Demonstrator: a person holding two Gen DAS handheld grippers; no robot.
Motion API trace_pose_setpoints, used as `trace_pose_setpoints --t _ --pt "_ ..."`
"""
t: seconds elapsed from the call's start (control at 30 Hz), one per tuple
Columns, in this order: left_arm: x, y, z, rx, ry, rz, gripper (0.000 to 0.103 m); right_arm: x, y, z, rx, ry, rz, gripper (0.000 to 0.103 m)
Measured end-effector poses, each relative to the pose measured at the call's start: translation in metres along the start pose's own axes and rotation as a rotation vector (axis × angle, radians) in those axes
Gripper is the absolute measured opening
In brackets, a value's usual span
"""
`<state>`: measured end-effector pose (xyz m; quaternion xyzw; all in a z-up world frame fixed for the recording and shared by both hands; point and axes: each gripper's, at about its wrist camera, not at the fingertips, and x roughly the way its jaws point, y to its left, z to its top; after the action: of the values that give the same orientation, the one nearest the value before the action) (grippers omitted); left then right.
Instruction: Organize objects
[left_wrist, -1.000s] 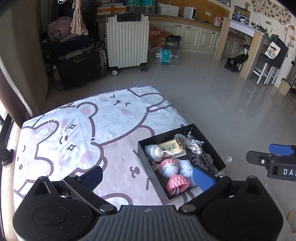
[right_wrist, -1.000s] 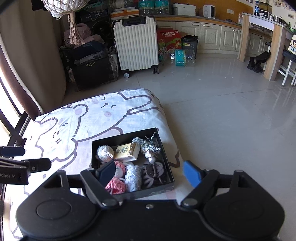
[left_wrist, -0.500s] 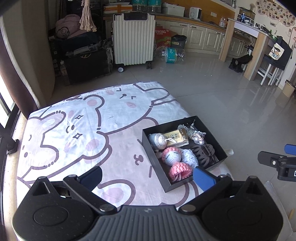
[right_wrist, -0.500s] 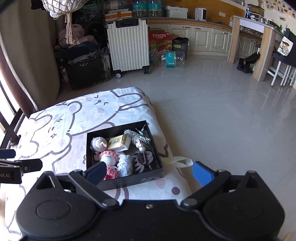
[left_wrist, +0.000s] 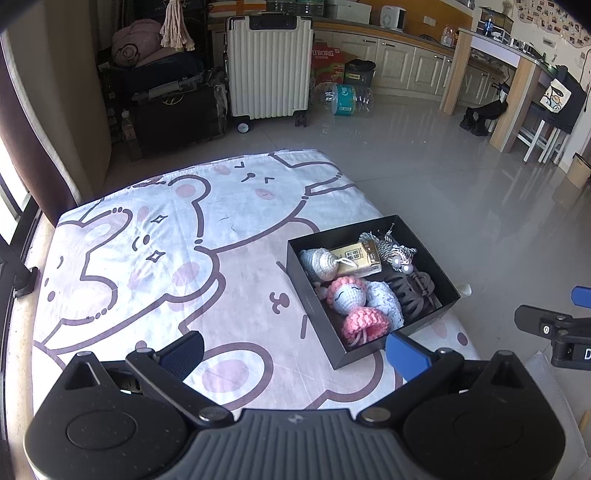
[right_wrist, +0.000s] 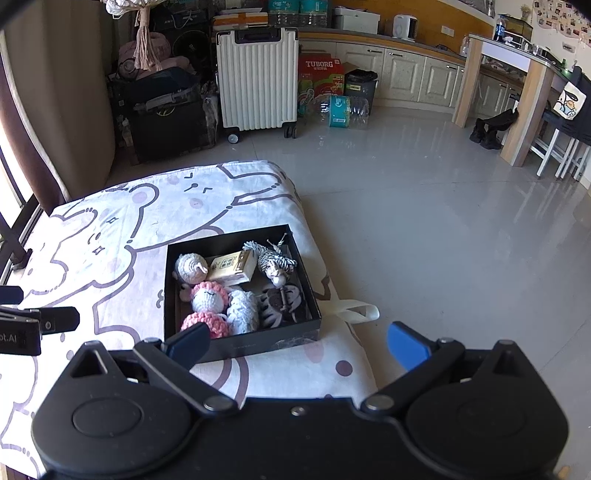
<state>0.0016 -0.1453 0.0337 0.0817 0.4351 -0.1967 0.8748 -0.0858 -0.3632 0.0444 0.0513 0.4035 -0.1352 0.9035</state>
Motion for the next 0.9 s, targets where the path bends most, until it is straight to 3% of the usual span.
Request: trace_pose_setpoints --t 0.9 --pt "0.0057 0.0029 -0.0014 -0.025 0.024 -0.004 0.103 0.0007 0.0001 -0.0028 0.011 0.015 0.007 0.103"
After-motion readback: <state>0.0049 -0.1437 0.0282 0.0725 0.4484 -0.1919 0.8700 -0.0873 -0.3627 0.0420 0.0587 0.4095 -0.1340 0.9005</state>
